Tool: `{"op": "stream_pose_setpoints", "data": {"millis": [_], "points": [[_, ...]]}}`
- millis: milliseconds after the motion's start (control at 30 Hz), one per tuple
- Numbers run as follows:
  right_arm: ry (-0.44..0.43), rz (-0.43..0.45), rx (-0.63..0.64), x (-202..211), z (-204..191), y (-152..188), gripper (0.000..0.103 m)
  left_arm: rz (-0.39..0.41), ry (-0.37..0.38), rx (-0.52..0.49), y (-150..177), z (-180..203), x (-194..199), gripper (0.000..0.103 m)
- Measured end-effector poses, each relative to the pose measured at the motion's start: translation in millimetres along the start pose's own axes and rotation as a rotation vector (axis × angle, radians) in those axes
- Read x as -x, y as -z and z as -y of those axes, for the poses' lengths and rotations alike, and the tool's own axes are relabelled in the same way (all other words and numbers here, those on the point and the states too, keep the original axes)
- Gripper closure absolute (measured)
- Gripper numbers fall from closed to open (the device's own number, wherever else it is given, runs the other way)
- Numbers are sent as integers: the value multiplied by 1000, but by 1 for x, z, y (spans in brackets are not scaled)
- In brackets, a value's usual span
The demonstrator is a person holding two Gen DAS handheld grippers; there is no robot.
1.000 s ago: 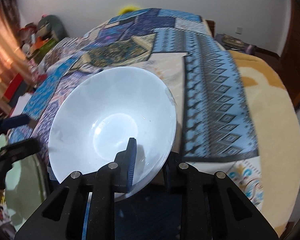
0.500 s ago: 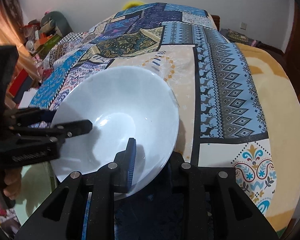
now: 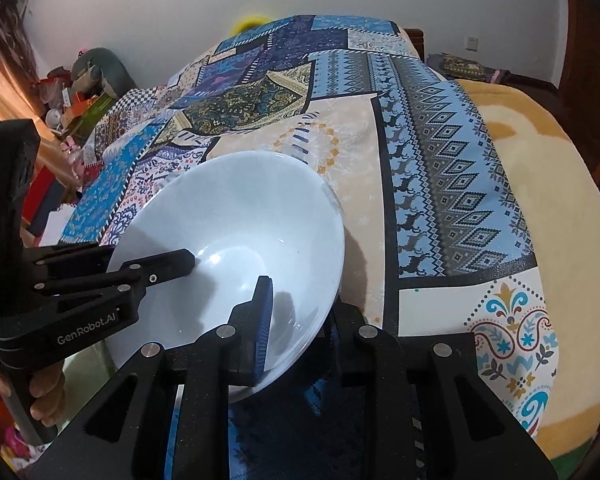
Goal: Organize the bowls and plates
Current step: 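Lift the white bowl with both tools and carry it over the nested bowls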
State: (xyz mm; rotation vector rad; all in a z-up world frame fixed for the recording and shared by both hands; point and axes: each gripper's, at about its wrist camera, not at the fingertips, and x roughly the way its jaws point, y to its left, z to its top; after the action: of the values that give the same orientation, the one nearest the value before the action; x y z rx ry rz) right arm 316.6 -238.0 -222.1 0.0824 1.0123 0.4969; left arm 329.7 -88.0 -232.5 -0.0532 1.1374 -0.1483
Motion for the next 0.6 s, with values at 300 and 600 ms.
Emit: {"op": "stream_pose_setpoints", "data": {"millis": [300, 600], "points": [[5, 38, -19, 19, -7, 1, 82, 16, 29, 39, 7, -3, 12, 85], [-1, 83, -9, 44, -25, 1, 82, 70, 48, 40, 16, 2, 46, 86]]}}
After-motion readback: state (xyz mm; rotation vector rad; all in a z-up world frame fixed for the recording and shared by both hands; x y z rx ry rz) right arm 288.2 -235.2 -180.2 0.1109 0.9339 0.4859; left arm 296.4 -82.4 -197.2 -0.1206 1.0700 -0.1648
